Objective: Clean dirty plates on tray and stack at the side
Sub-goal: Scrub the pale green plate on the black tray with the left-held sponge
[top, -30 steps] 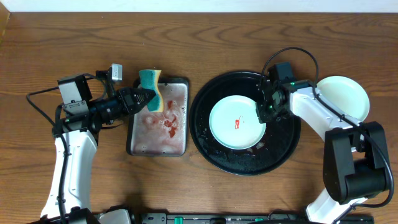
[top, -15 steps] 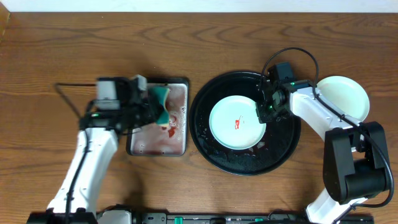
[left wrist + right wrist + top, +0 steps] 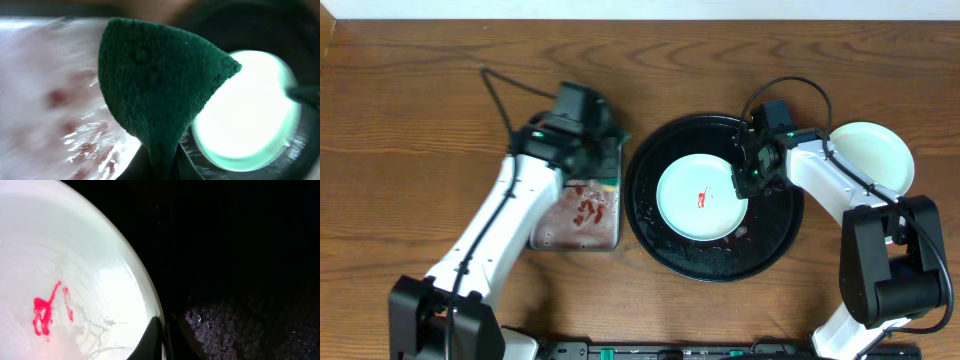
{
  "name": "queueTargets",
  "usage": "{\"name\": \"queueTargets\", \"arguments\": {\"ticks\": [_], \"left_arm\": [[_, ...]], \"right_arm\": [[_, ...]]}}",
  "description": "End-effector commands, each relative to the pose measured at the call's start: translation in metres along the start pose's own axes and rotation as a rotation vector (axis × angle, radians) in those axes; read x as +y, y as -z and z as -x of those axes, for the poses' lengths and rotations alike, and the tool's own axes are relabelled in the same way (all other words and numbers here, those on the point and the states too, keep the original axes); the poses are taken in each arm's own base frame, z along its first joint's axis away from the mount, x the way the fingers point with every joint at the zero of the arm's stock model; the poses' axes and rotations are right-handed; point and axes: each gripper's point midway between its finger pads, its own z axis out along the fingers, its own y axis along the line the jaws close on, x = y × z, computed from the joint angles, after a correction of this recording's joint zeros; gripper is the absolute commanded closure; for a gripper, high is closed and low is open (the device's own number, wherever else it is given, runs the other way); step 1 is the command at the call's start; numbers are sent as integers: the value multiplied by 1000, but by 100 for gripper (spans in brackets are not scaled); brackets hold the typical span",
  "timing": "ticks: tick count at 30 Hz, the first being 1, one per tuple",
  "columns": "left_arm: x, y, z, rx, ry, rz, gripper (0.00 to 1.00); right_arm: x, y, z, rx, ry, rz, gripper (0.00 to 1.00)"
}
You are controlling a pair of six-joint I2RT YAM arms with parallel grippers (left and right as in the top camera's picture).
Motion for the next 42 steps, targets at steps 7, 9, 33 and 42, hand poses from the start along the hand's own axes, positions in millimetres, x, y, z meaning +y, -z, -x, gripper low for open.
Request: {"name": "queueTargets", "arguments": {"ticks": [7,9,33,42], "left_arm": [[-99,-56,-27,67,-13,-148,93],[-104,-68,-30,80,40,-149,93],[-69,-152,-73,233,167,27,93],[-91,-96,-35,129,104,-122,92]], "right_arm": [[1,-1,-10,36,12,-3,99],[1,-1,-11,41,12,-3,99],[1,-1,-11,40,12,-3,99],[1,-1,-12,43,11,-3,99]]}}
